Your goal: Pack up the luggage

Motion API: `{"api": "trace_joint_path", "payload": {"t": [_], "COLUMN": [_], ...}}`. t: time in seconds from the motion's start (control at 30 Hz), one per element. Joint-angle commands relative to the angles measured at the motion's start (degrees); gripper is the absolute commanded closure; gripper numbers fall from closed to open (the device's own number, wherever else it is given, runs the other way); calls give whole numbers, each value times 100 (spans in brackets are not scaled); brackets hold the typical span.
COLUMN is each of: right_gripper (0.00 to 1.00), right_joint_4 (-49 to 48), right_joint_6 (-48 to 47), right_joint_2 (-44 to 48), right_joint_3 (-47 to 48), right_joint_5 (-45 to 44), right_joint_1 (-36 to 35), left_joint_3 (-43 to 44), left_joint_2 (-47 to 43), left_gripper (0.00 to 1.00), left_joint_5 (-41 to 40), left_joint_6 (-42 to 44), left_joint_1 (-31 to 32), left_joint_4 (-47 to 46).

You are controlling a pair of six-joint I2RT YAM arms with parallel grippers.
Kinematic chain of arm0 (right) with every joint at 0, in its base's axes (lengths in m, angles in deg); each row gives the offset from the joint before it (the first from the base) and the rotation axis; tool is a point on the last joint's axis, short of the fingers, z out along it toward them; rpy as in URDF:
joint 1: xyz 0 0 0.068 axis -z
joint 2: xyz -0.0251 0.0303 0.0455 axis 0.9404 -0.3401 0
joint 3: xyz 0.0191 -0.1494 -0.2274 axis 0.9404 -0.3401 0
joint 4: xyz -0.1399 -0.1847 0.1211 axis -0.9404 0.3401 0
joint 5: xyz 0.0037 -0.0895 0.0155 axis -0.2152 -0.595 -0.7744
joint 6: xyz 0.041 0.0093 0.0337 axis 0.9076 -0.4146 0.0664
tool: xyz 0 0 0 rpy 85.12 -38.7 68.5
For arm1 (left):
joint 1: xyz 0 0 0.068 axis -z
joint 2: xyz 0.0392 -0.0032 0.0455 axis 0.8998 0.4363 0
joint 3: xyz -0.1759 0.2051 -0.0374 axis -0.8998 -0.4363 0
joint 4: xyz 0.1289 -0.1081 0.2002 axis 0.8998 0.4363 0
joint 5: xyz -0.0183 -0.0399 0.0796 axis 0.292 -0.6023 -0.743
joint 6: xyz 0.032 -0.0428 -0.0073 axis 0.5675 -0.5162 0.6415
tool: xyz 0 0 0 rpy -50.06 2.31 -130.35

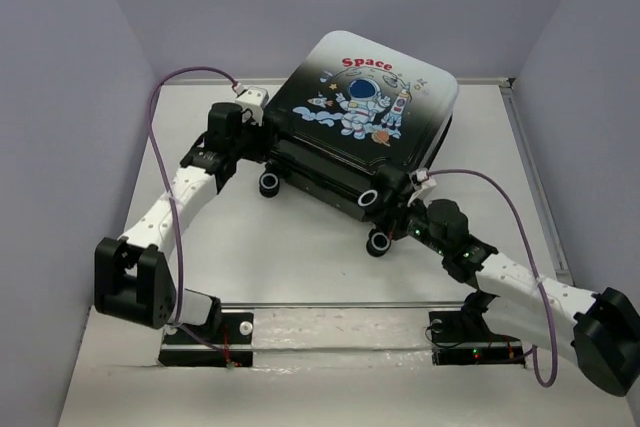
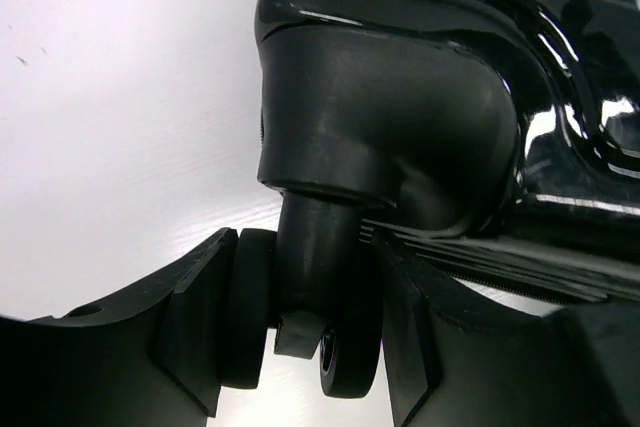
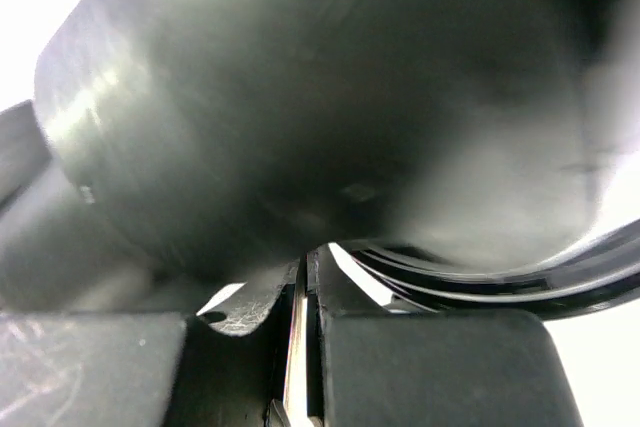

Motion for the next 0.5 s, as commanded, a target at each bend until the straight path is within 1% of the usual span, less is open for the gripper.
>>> {"api": "trace_joint_path", "payload": {"t": [0.0, 0.03, 0.07, 0.1, 0.13, 0.17, 0.23, 0.27, 0.3, 0.33, 0.37, 0.4, 0.43, 0.47], "right_gripper": [93, 93, 93, 93, 93, 93, 93, 93, 93, 93, 93, 93, 93, 93], "right_joint_4": [105, 175, 298, 334, 360, 395, 413, 466, 518, 501, 179, -50, -261, -455], "right_joint_6": [-412, -439, -456, -457, -431, -395, -316, -299, -316, -255, -124, 191, 307, 360], "right_joint_2": [241, 258, 285, 311, 329, 355, 373, 355, 329, 250, 232, 249, 328, 364], "right_joint_3": [700, 744, 805, 806, 815, 780, 762, 771, 780, 736, 501, 324, 175, 43], "right_joint_5": [668, 774, 1054, 1231, 1433, 1800, 2066, 2085, 2085, 2181, 2286, 2235, 2052, 1363], "right_joint_1": [745, 914, 1089, 1500, 1722, 1950, 2424, 2427, 2427, 2427, 2427, 2288, 2104, 1467], "left_joint_3": [-951, -1032, -1137, -1182, -1261, -1470, -1761, -2041, -2131, -2236, -2411, -2474, -2509, -2536], "left_joint_2": [-628, -715, -873, -962, -1163, -1260, -1480, -1699, -1788, -1910, -1955, -1973, -1973, -1965], "left_gripper": [94, 94, 94, 94, 94, 94, 94, 94, 94, 94, 94, 94, 94, 94], "left_joint_5": [504, 584, 828, 926, 1049, 1407, 1752, 1953, 1955, 1947, 2025, 2061, 2070, 2087], "left_joint_6": [-1076, -1173, -1261, -1514, -1682, -1884, -2358, -2839, -3036, -3246, -3666, -3870, -4055, -4344], "left_joint_1": [479, 541, 680, 751, 796, 840, 936, 1172, 1313, 1462, 1594, 1848, 1981, 2087], "left_joint_4": [-240, -249, -249, -249, -275, -450, -714, -1159, -1329, -1713, -1952, -2198, -2636, -2814]}}
